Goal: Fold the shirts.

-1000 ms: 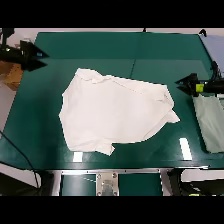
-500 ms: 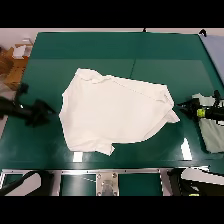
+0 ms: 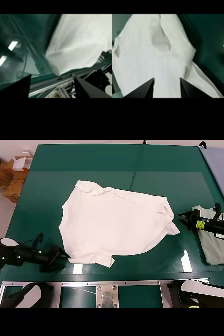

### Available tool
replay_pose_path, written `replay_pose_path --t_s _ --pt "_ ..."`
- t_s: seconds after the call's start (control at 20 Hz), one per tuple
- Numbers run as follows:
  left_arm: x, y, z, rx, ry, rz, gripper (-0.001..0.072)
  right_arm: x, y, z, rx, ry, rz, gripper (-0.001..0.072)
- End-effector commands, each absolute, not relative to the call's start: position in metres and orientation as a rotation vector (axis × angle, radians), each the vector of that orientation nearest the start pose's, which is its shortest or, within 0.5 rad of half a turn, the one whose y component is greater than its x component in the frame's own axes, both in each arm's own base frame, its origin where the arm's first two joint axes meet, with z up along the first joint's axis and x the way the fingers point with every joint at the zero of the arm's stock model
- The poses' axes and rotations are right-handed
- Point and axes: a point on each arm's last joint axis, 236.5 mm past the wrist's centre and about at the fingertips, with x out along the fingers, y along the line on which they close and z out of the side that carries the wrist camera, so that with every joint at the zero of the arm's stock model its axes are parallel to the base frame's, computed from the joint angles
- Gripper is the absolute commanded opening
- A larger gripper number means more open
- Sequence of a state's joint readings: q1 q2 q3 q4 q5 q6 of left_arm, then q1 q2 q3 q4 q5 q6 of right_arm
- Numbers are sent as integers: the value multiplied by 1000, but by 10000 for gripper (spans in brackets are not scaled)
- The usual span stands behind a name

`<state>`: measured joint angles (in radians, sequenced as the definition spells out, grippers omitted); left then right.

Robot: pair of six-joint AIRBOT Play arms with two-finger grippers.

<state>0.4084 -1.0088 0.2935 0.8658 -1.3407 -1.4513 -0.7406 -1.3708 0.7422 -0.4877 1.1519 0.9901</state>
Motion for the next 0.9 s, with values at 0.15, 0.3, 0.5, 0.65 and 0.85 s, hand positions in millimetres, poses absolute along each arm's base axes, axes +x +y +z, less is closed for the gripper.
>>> replay_pose_path --t_s 0.15,0.3,0.5,0.65,0.85 --pt "199 -93 -112 -1187 1458 -29 592 355 -64 -41 1147 959 134 353" --pt "198 -110 -123 -1166 1498 -65 592 355 -64 -41 1146 960 134 352" --pt "197 -118 -115 -1159 1517 -119 592 353 -61 -40 1149 966 144 352" --pt "185 -118 -108 -1087 1590 -181 591 347 -64 -45 1136 990 134 353" --pt "195 -103 -107 -978 1581 -178 86 335 -72 -49 1183 1022 96 353"
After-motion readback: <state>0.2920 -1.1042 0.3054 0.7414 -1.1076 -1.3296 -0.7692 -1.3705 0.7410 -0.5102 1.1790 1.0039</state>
